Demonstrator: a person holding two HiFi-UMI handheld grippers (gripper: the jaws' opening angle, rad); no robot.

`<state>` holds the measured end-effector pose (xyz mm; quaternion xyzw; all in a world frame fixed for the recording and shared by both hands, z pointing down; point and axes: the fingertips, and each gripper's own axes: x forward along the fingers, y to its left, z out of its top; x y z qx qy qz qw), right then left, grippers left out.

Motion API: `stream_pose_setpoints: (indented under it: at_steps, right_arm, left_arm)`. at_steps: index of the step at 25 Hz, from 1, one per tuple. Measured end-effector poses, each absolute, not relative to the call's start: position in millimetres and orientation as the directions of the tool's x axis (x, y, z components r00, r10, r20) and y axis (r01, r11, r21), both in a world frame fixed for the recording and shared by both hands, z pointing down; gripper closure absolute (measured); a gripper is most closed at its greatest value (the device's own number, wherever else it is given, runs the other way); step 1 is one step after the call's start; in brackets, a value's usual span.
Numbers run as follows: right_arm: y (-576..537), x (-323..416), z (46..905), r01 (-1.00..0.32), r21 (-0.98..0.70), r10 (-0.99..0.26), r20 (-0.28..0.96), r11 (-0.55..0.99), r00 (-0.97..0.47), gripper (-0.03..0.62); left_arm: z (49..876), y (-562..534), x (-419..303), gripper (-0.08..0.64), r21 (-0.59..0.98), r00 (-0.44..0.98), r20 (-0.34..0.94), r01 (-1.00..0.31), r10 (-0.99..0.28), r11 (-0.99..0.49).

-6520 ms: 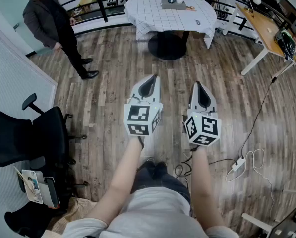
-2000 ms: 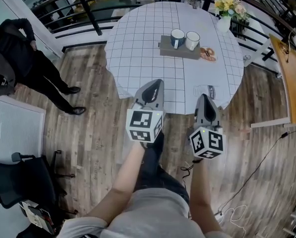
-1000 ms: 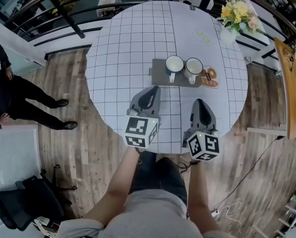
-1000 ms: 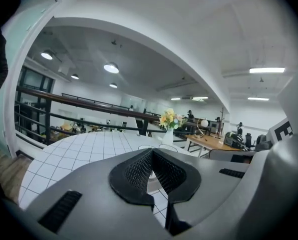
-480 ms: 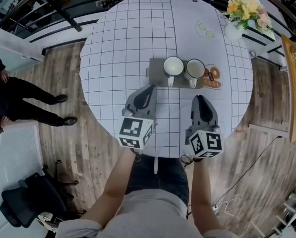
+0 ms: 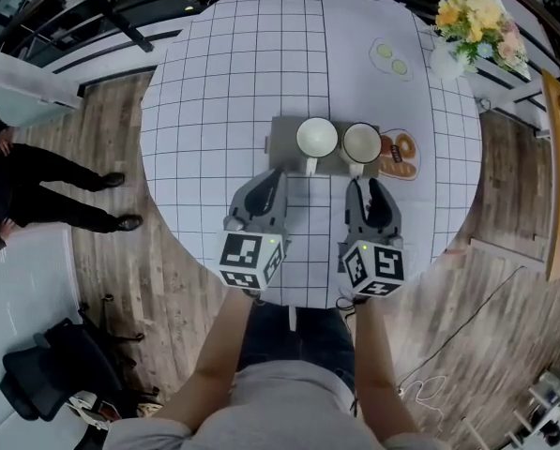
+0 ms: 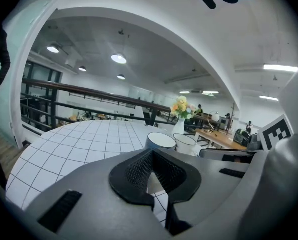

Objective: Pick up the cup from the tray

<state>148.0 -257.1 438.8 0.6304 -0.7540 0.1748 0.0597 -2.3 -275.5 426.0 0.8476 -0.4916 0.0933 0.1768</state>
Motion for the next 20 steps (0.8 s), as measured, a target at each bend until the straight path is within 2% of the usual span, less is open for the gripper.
stream_pose_setpoints:
  at_steps: [5,9,18,20]
  right_arm:
    - [-269.6,140.4,455.5,-0.997,-0.049,-0.926,0.369,0.063,-0.077,0.442]
    - [-278.9,142.7,465.0,-1.0,-0.008,-0.924,0.383,-0.023,0.018,0.442]
    - [-291.6,144.2,475.5,-0.998,0.042,-0.933,0.355,-0.038,0.051,0.445]
    - [-290.8,144.6,478.9,-0.997,0.063,-0.933,0.355,-0.036,0.057,0.462]
  left_arm:
    - [434.6,-278.9,2.8,0.555,0.21,0.495,0.35,-0.869,-0.795,-0.448]
    - [439.3,-279.7,0.4,0.555,0.206,0.489,0.362,-0.872,-0.794,-0.443]
    - [453.2,-275.5,-8.4,0.555,0.216,0.472,0.394,-0.881,-0.789,-0.42]
    - [456.1,-273.9,-9.2,0.555,0.22,0.47,0.4,-0.882,-0.787,-0.416]
